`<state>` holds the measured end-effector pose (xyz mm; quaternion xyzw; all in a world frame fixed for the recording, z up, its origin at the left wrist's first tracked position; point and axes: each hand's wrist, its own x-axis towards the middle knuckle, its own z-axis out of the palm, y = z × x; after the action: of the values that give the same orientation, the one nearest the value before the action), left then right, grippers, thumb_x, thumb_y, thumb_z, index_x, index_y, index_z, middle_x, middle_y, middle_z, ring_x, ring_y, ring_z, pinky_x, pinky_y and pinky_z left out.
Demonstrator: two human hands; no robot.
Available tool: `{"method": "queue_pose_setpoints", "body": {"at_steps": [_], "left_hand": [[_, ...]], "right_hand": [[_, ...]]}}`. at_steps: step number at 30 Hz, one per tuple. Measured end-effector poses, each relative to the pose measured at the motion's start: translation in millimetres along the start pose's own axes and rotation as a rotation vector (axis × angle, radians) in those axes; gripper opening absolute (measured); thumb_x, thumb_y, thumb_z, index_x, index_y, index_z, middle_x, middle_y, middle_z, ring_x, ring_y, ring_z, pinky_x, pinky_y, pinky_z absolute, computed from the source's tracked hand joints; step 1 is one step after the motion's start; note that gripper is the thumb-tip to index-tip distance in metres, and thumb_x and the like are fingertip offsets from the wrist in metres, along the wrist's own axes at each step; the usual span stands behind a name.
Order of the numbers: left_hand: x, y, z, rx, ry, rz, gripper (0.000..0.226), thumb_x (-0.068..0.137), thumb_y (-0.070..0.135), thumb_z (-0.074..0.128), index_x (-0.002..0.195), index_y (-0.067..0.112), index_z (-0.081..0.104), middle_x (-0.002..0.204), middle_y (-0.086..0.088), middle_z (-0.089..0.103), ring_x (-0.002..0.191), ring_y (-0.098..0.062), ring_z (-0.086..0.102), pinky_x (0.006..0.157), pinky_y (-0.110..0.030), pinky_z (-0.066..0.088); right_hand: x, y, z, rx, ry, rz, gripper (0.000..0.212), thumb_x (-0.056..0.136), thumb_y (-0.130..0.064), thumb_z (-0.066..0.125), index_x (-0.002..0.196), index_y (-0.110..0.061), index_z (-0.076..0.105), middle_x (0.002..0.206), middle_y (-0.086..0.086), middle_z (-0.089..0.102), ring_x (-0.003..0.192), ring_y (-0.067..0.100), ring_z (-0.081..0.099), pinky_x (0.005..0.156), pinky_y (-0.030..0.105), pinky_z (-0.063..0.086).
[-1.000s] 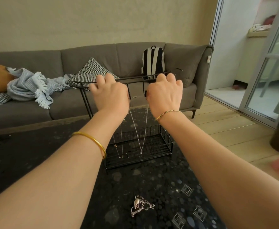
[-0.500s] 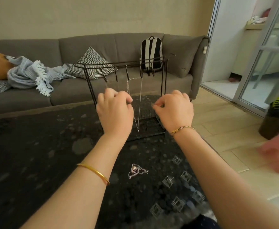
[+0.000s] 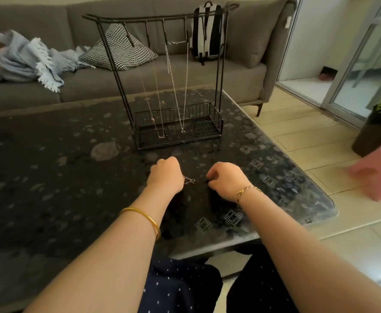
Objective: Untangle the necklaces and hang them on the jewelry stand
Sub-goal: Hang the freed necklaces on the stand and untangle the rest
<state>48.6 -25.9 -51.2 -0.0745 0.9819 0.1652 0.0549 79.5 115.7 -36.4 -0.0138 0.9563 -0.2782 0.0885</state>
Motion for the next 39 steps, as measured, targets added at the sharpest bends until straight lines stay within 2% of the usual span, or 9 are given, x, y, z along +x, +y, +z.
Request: {"method": "queue_pose_setpoints", "body": {"at_steps": [8,13,16,19,24,28,33,36,39], "left_hand": [[-4.9,0.2,-5.3,-0.15,-0.041,0.052,0.012,0.089,0.009,0.056,0.089,0.009,0.069,0.093,-0.007,0.067,0.089,-0.024,0.062,0.076,-0.034,0.051],[-14.0,8.4,-31.1,-0.88,-0.146,-0.042,0.018,0.09,0.002,0.057,0.076,0.013,0.058,0.081,-0.005,0.06,0.079,-0.016,0.059,0.076,-0.028,0.054],[-18.8,10.1,-43.6,-1.227,-0.259,-0.041,0.01,0.09,-0.002,0.056,0.087,0.008,0.057,0.081,-0.006,0.06,0.073,-0.012,0.059,0.066,-0.023,0.05],[-20.3,13.1,-51.5,-1.384,-0.288,0.017,0.008,0.09,0.002,0.058,0.09,0.01,0.059,0.075,-0.002,0.063,0.07,-0.009,0.062,0.065,-0.021,0.05],[-21.1,18.6,-55.6,-1.482,-0.315,0.02,0.009,0.09,0.01,0.061,0.098,0.011,0.06,0.067,0.002,0.067,0.068,-0.008,0.066,0.064,-0.019,0.053],[-19.4,16.4,-54.7,-1.454,-0.28,-0.03,0.009,0.089,0.011,0.061,0.098,0.014,0.063,0.078,0.003,0.066,0.075,-0.008,0.065,0.064,-0.02,0.051],[-20.6,14.3,-54.2,-1.425,-0.273,-0.088,0.008,0.088,0.008,0.062,0.092,0.014,0.066,0.076,0.001,0.061,0.071,-0.008,0.057,0.063,-0.02,0.048],[-21.9,16.1,-54.1,-1.475,-0.287,-0.107,0.007,0.088,0.003,0.061,0.089,0.009,0.064,0.076,-0.004,0.061,0.071,-0.012,0.058,0.065,-0.022,0.053],[-23.1,17.2,-53.3,-1.504,-0.289,-0.116,0.007,0.088,-0.001,0.06,0.088,0.005,0.061,0.077,-0.008,0.062,0.072,-0.014,0.061,0.066,-0.023,0.057]], "right_hand": [[8.3,4.8,-9.0,0.183,-0.061,-0.001,0.022,0.089,-0.008,0.054,0.11,-0.006,0.062,0.094,0.005,0.059,0.087,0.022,0.059,0.082,0.033,0.052],[5.2,-3.0,-16.6,0.5,-0.07,0.018,0.022,0.092,-0.002,0.047,0.11,-0.007,0.057,0.086,0.006,0.06,0.079,0.017,0.06,0.067,0.027,0.054],[4.9,-7.3,-22.0,0.646,-0.042,0.007,0.023,0.092,0.0,0.046,0.112,-0.007,0.057,0.086,0.004,0.062,0.078,0.014,0.06,0.071,0.028,0.055],[5.4,-10.4,-24.6,0.761,-0.06,-0.002,0.023,0.091,-0.002,0.05,0.11,-0.009,0.06,0.094,0.006,0.067,0.086,0.016,0.063,0.081,0.034,0.054],[6.5,-18.9,-20.6,0.878,-0.198,-0.027,0.021,0.088,-0.004,0.053,0.102,-0.014,0.064,0.094,0.005,0.071,0.095,0.017,0.066,0.092,0.037,0.049],[7.5,-20.2,-17.9,0.818,-0.249,-0.025,0.008,0.089,-0.014,0.056,0.087,-0.019,0.062,0.077,-0.001,0.068,0.082,0.012,0.066,0.092,0.038,0.046],[8.5,-16.7,-20.4,0.891,-0.156,-0.004,0.013,0.09,-0.013,0.058,0.077,-0.014,0.061,0.063,-0.001,0.054,0.067,0.014,0.063,0.089,0.04,0.05],[7.2,-15.7,-22.9,0.939,-0.116,0.019,0.011,0.09,-0.01,0.056,0.081,-0.011,0.061,0.063,0.001,0.049,0.055,0.012,0.056,0.083,0.04,0.054],[5.0,-15.3,-24.1,0.94,-0.108,0.022,0.012,0.091,-0.009,0.054,0.082,-0.012,0.061,0.066,0.001,0.049,0.048,0.01,0.048,0.065,0.031,0.056]]}}
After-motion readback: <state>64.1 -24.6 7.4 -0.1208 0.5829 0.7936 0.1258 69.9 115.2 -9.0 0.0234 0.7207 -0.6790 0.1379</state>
